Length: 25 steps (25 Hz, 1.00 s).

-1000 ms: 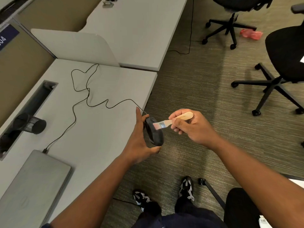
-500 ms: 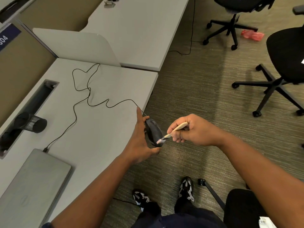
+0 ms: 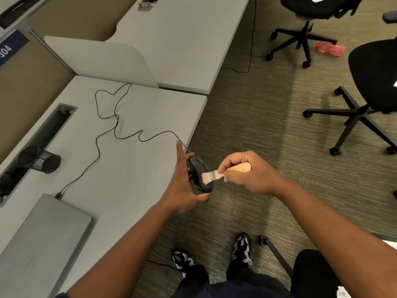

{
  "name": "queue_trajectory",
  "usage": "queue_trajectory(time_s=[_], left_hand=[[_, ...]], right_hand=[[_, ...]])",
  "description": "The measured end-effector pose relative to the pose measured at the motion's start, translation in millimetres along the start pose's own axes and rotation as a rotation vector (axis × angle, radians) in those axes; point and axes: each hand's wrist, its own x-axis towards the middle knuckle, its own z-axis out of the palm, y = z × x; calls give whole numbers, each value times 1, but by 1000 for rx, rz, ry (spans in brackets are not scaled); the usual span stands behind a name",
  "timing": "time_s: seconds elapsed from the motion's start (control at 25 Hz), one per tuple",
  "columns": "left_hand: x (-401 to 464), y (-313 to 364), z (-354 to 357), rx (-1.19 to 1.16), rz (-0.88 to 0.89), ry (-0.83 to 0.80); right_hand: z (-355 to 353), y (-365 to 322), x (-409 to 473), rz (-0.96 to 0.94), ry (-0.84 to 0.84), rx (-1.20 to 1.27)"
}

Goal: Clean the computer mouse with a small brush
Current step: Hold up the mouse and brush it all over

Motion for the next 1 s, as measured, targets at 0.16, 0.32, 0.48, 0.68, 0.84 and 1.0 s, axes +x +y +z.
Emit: queue_trajectory(time_s=[0.16, 0.32, 0.48, 0.68, 0.84, 1.0], left_hand=[[1, -2, 0, -16, 13, -8], [1, 1, -1, -15, 27, 2], [2, 2, -1, -5, 36, -1], [4, 6, -1, -1, 52, 9], [4, 7, 0, -11, 48, 23], [3, 7, 1, -14, 41, 44]], right_hand=[[5, 7, 1, -29, 266, 167], [13, 19, 2, -20, 377, -8], [24, 22, 3, -38, 282, -136], [35, 23, 5, -30, 262, -30], [39, 27, 7, 3, 238, 61], [44, 27, 7, 95, 241, 396]])
